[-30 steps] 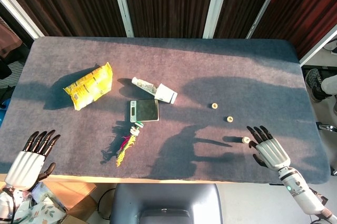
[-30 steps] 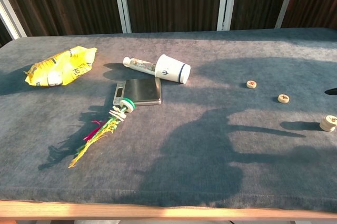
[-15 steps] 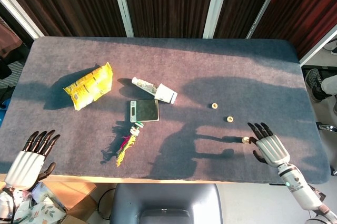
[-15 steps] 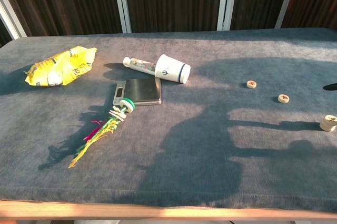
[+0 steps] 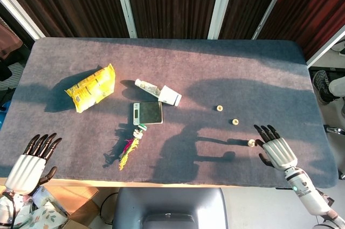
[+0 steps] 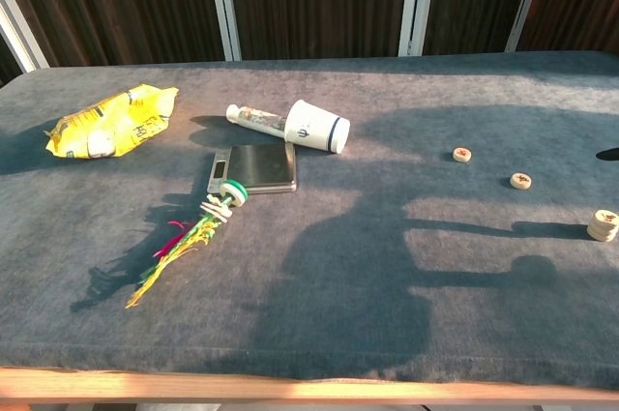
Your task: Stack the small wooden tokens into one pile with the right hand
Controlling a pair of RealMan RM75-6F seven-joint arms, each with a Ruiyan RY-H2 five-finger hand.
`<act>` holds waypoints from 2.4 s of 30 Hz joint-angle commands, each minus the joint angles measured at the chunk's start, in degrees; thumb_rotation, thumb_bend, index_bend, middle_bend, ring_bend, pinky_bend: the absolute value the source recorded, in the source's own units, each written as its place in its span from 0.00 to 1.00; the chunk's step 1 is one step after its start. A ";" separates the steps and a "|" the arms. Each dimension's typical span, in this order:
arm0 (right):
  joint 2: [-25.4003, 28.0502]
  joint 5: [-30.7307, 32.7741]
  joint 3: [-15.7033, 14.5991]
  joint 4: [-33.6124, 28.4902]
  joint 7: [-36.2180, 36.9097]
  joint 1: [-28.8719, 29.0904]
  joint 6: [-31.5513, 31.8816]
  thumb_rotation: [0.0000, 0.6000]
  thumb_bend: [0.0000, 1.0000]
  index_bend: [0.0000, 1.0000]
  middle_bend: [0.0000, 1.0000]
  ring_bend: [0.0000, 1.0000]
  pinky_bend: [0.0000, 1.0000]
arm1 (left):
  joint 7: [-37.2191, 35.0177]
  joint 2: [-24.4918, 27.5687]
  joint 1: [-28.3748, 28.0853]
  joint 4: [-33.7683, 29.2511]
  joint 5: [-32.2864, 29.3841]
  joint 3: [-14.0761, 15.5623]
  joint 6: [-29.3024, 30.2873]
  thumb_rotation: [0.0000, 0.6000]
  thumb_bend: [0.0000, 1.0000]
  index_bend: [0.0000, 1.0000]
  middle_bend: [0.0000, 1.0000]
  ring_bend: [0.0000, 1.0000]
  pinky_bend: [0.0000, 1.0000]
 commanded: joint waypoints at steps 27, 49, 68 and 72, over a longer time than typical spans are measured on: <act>-6.95 16.22 13.75 4.02 -7.68 14.07 -16.85 1.00 0.43 0.52 0.00 0.00 0.00 | 2.19 -0.50 -0.09 -0.41 -0.64 0.05 -0.95 1.00 0.36 0.00 0.00 0.00 0.04; -13.05 17.18 12.10 11.39 -7.67 17.10 -21.82 1.00 0.44 0.55 0.00 0.00 0.00 | 1.01 0.01 -0.09 -0.58 -0.26 0.13 -0.57 1.00 0.36 0.00 0.00 0.00 0.04; -14.42 17.46 11.79 12.84 -7.47 17.84 -22.29 1.00 0.48 0.64 0.01 0.00 0.00 | 0.62 0.17 -0.16 -0.48 -0.19 0.13 -0.61 1.00 0.36 0.00 0.00 0.00 0.04; -14.15 17.24 11.78 12.30 -7.35 17.57 -21.28 1.00 0.50 0.66 0.02 0.00 0.00 | 0.66 0.15 -0.18 -0.43 -0.18 0.13 -0.63 1.00 0.36 0.00 0.00 0.00 0.04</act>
